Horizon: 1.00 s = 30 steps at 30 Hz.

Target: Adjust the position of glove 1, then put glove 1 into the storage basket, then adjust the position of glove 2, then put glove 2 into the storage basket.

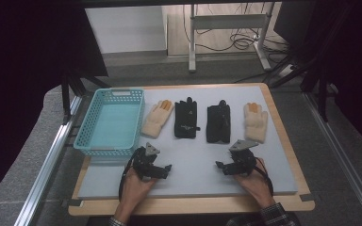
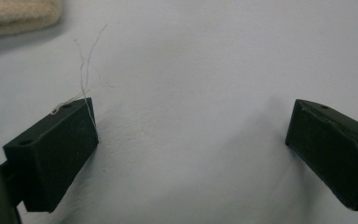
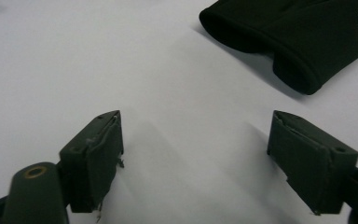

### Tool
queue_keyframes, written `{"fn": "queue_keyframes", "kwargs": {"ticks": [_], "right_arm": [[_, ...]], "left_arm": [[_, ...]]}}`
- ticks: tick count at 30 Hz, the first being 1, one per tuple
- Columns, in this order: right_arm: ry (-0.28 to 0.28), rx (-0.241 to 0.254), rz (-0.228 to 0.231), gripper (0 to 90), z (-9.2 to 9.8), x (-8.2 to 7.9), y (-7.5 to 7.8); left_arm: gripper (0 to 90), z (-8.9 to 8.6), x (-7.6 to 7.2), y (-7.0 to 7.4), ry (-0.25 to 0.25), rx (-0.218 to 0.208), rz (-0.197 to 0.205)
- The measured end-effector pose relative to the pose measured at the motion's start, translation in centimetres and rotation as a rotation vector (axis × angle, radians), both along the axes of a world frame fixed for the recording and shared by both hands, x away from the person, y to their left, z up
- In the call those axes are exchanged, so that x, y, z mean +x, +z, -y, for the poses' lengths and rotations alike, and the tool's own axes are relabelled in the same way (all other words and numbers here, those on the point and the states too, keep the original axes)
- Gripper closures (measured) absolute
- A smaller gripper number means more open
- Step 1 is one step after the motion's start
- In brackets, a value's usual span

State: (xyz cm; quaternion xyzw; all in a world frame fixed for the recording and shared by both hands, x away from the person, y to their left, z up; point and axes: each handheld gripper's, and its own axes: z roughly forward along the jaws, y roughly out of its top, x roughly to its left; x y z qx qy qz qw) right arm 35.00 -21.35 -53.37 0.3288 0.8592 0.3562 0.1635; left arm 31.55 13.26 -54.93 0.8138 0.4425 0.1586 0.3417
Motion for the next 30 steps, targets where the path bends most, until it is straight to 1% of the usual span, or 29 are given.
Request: {"fn": "queue_keyframes", "kwargs": {"ticks": [3, 6, 23, 30], "right_arm": [[-0.001, -0.004, -0.002, 13.9, -0.07, 0.0, -0.03], [-0.002, -0.006, -0.003, 13.6, -0.06, 0.02, -0.04], [-0.003, -0.005, -0.003, 13.6, -0.04, 0.02, -0.04], [-0.004, 0.001, -0.007, 15.6, 0.0, 0.01, 0.03]], "left_arm": [[2.3, 0.0, 0.0, 0.0, 0.0, 0.0, -0.001], [2.3, -0.01, 0.01, -0.01, 0.0, -0.001, -0.001], [2.3, -0.03, 0.02, -0.02, -0.001, -0.001, -0.001], [2.4, -0.03, 0.02, -0.02, -0.001, -0.002, -0.001]]}}
